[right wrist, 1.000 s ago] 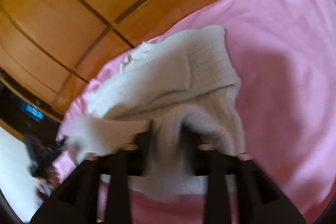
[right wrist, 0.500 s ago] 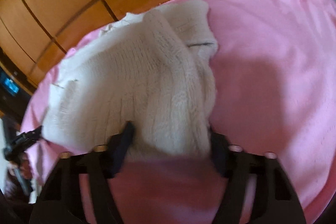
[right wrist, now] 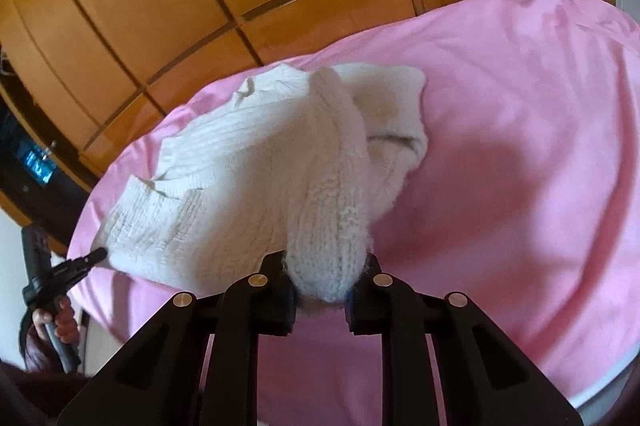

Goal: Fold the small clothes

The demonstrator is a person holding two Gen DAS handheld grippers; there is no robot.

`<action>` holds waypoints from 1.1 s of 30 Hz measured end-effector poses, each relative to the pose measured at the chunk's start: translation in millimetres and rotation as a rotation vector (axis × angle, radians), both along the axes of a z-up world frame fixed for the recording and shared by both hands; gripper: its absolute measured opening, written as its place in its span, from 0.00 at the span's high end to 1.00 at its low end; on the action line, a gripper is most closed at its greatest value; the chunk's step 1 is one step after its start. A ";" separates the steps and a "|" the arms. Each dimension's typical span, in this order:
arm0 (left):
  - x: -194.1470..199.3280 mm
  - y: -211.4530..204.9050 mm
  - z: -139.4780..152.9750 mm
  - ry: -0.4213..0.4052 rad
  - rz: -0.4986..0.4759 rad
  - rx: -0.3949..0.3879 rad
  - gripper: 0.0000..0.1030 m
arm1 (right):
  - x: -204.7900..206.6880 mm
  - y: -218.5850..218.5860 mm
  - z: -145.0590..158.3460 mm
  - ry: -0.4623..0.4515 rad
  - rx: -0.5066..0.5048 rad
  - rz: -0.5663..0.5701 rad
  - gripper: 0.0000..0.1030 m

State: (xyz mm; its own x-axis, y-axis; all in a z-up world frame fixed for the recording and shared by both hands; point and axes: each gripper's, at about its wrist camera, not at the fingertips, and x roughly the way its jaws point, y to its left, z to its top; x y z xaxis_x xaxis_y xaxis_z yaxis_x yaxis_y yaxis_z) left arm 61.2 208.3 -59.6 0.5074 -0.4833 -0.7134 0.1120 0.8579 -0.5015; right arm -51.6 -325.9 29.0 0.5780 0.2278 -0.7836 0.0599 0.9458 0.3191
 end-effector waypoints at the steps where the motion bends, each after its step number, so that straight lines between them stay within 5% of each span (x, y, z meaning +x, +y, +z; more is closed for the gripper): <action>1: -13.0 3.1 -1.6 0.012 -0.001 -0.003 0.94 | -9.1 -1.9 -3.4 0.017 -0.006 0.001 0.84; 7: -53.3 -1.4 -24.8 0.091 -0.004 0.043 0.89 | -43.6 -18.4 -32.1 0.134 0.016 -0.014 0.80; 9: -49.5 -3.1 -15.5 0.052 0.030 0.112 0.84 | -42.5 -18.8 -27.6 0.119 -0.019 -0.026 0.71; 12: -46.6 -0.8 10.2 -0.055 0.033 0.097 0.83 | -37.3 -20.7 -3.4 0.033 -0.094 -0.066 0.46; 15: -36.0 -15.2 26.2 -0.126 -0.034 0.074 0.83 | -24.8 -5.2 15.1 -0.049 -0.126 -0.031 0.46; 19: -10.6 -61.1 18.9 -0.122 -0.177 0.098 0.80 | 10.1 39.5 -0.8 -0.034 -0.118 0.086 0.46; 23: 8.5 -93.7 -5.5 -0.055 -0.251 0.175 0.72 | 43.4 78.2 -36.7 0.030 -0.153 0.169 0.56; 25: 15.5 -100.3 -21.5 -0.011 -0.270 0.187 0.74 | 54.9 91.3 -58.8 0.080 -0.194 0.198 0.72; 28: 11.7 -99.3 -26.3 -0.037 -0.262 0.190 0.96 | 54.9 94.8 -69.0 0.084 -0.214 0.222 0.95; 33: -6.8 -79.4 3.9 -0.133 -0.178 0.115 0.97 | 41.6 85.2 -37.3 0.011 -0.184 0.202 0.97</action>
State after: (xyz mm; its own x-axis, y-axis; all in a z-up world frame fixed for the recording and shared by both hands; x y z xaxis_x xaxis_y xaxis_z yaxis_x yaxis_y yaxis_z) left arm 54.4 128.9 -55.8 0.5149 -0.4930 -0.7013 0.3249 0.8693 -0.3726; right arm -10.0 -240.7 -8.3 0.5262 0.1908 -0.8287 -0.1331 0.9810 0.1413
